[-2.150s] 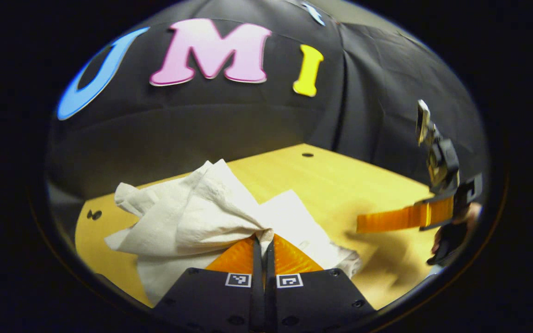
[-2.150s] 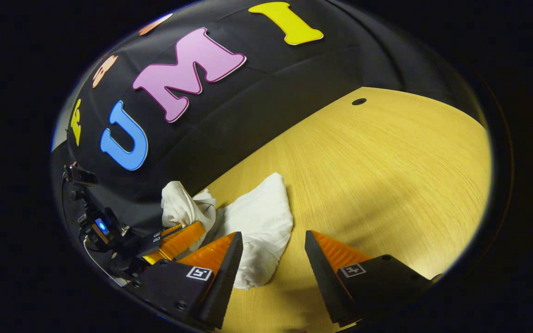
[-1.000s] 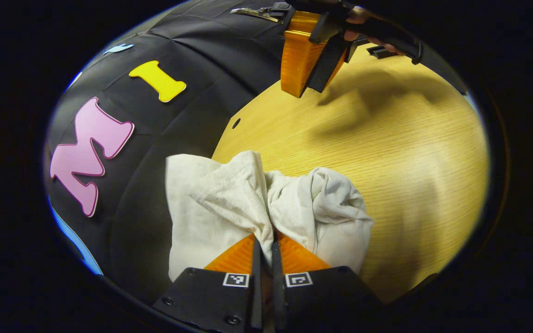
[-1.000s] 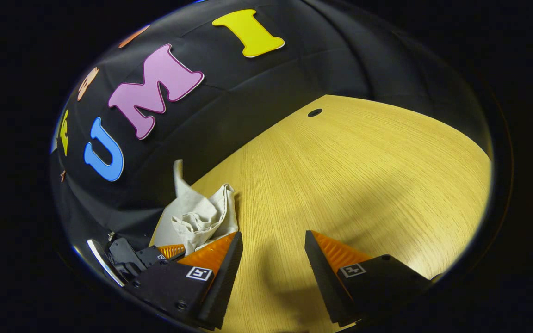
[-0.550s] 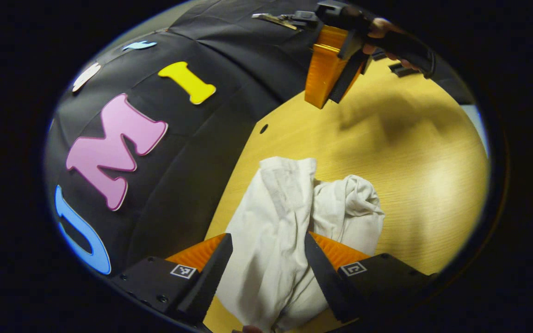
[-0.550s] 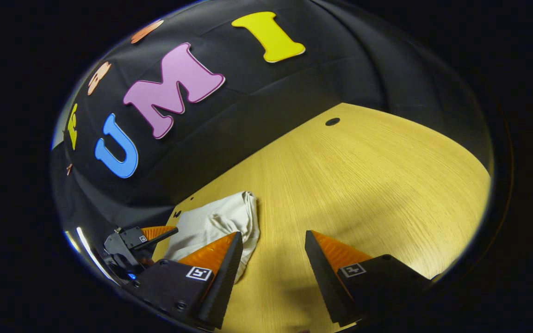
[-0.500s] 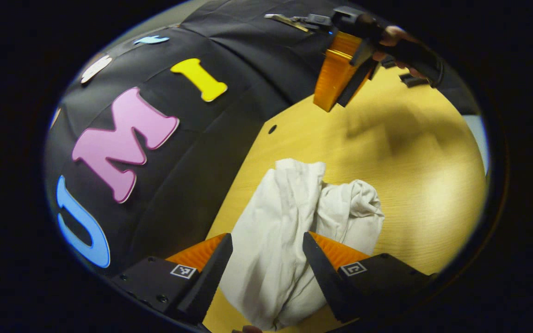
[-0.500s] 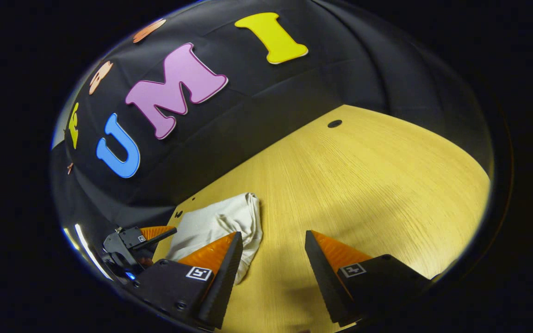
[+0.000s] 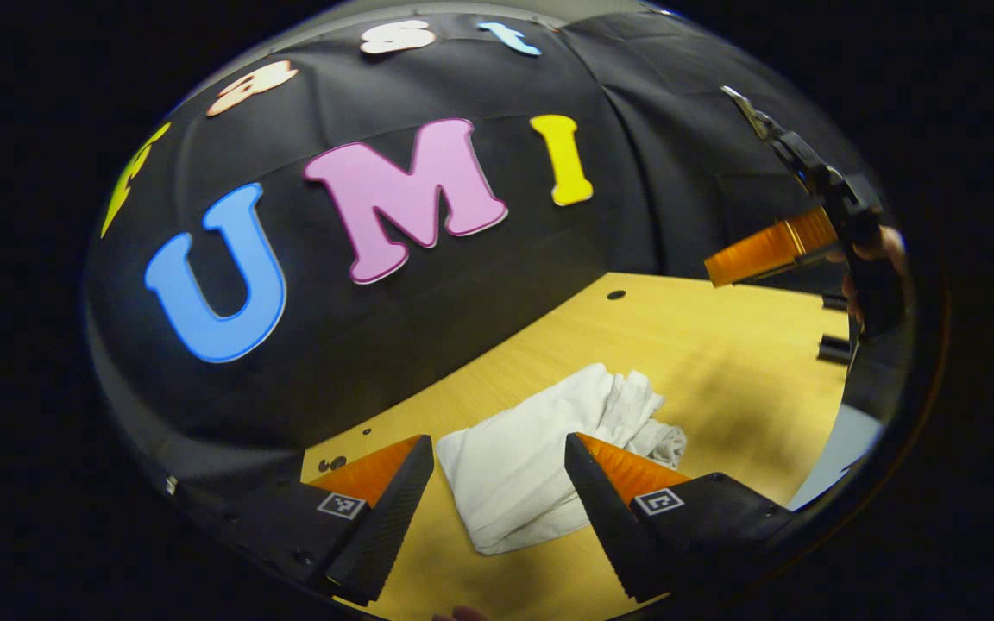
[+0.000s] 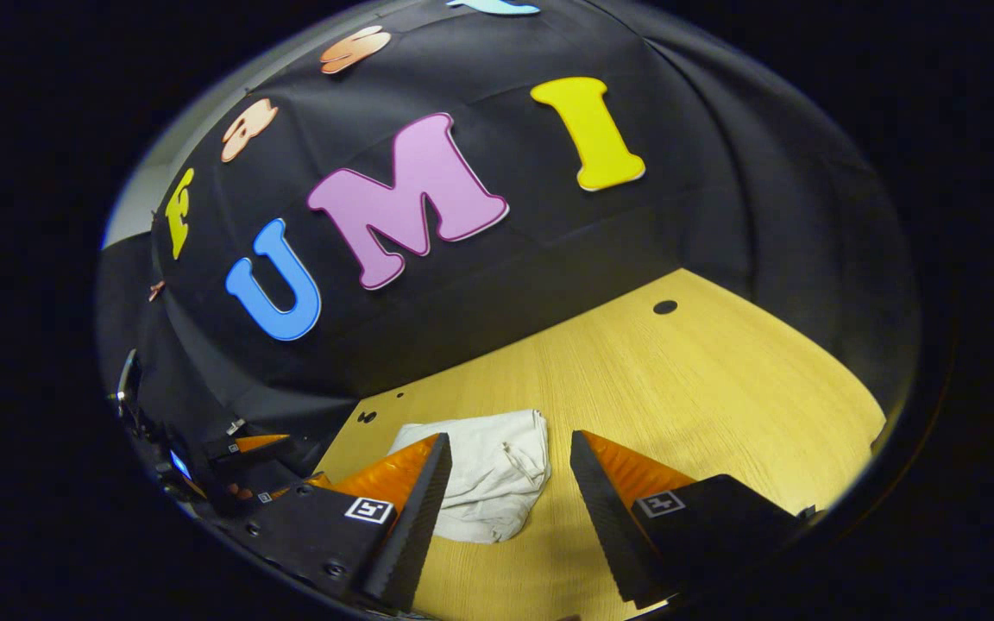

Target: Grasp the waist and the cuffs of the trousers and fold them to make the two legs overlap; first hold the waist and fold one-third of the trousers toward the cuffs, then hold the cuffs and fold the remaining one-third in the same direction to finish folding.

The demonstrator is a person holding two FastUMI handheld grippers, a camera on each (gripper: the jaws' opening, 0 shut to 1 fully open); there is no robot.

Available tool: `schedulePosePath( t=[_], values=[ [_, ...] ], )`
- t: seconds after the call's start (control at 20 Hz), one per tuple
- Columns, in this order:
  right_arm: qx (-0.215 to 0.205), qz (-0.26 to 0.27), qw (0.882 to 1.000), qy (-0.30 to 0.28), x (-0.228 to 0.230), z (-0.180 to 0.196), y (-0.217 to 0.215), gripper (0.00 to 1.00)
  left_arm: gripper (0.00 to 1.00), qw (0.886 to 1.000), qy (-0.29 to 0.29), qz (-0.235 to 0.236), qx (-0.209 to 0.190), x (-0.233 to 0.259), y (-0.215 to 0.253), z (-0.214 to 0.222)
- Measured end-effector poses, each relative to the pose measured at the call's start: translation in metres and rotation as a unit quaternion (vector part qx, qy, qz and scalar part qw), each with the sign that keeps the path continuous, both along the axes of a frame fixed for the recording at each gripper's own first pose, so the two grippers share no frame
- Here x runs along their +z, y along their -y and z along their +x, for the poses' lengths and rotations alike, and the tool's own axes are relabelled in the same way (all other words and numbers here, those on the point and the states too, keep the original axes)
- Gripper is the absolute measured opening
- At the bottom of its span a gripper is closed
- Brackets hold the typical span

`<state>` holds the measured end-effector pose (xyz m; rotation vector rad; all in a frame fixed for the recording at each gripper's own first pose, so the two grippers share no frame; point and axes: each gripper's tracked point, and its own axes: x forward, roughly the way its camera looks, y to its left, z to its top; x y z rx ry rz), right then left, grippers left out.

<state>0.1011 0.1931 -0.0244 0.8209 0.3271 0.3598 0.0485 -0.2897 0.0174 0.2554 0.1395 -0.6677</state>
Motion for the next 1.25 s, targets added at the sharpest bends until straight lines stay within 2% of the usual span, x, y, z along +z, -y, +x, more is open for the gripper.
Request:
schedulePosePath(
  t=[0.4,0.7,1.25],
  values=[
    [0.012,-0.005,0.999,0.041,0.061,-0.026,-0.025,0.88,0.98,0.990,-0.050,-0.111,0.076,0.033,-0.064,-0.007],
    [0.034,-0.009,0.998,0.047,0.069,-0.030,-0.049,0.88,0.97,0.987,-0.020,-0.119,0.106,0.048,-0.097,0.001],
    [0.045,-0.026,0.998,0.037,0.066,-0.036,-0.062,0.88,0.98,0.984,-0.043,-0.127,0.113,0.039,-0.100,-0.001]
  ],
)
